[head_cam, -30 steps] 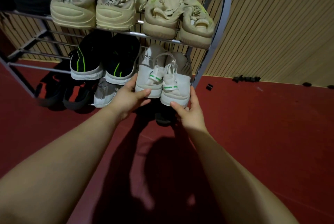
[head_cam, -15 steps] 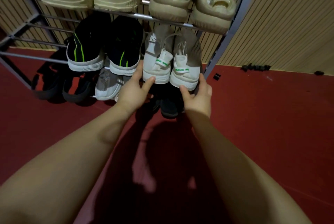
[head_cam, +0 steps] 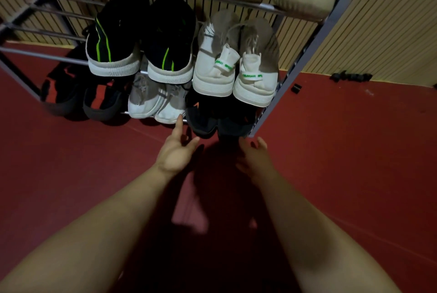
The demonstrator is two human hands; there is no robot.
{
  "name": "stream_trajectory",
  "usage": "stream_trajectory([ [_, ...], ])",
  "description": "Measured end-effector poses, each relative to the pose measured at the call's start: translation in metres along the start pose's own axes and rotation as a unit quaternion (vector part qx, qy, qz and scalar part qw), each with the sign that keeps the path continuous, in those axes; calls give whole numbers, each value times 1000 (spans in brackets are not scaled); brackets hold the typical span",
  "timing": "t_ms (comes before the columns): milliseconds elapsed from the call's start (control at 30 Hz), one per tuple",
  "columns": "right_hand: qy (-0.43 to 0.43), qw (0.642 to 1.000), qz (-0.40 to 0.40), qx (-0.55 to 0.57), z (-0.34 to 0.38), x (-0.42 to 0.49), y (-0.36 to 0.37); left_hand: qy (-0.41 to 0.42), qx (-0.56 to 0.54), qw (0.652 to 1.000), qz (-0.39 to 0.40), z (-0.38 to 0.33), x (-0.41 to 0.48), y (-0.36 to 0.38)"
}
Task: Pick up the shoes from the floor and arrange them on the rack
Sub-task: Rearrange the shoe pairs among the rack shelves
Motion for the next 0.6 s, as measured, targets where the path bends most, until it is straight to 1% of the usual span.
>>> stream_trajectory([
  [100, 8, 998, 24, 51, 4, 12, 11, -2, -1, 1000, 6, 3, 8, 4],
  [200, -4, 998, 36, 58, 3, 24, 20, -7, 3, 1000, 2, 5, 20, 7],
  [333, -12, 996, 5, 86, -4, 36, 24, 3, -17, 1000, 9, 3, 32, 11],
  [433, -20, 996, -5, 86, -12, 42, 24, 30, 5, 999, 8, 2, 39, 17],
  [500, -21, 995, -12, 99, -14, 45, 24, 34, 13, 999, 14, -1, 39, 21],
  [600, -22, 992, -21, 124, -16, 48, 26, 23, -24, 999, 25, -5, 42, 25],
])
Point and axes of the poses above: each hand's wrist, its own x-axis towards the middle knuckle, its own y-axis out of the palm, z = x × y, the point moved 2 cm from there along x, towards the middle knuckle, and after that the axes turned 11 degrees about -y, right-handed, at the moved point
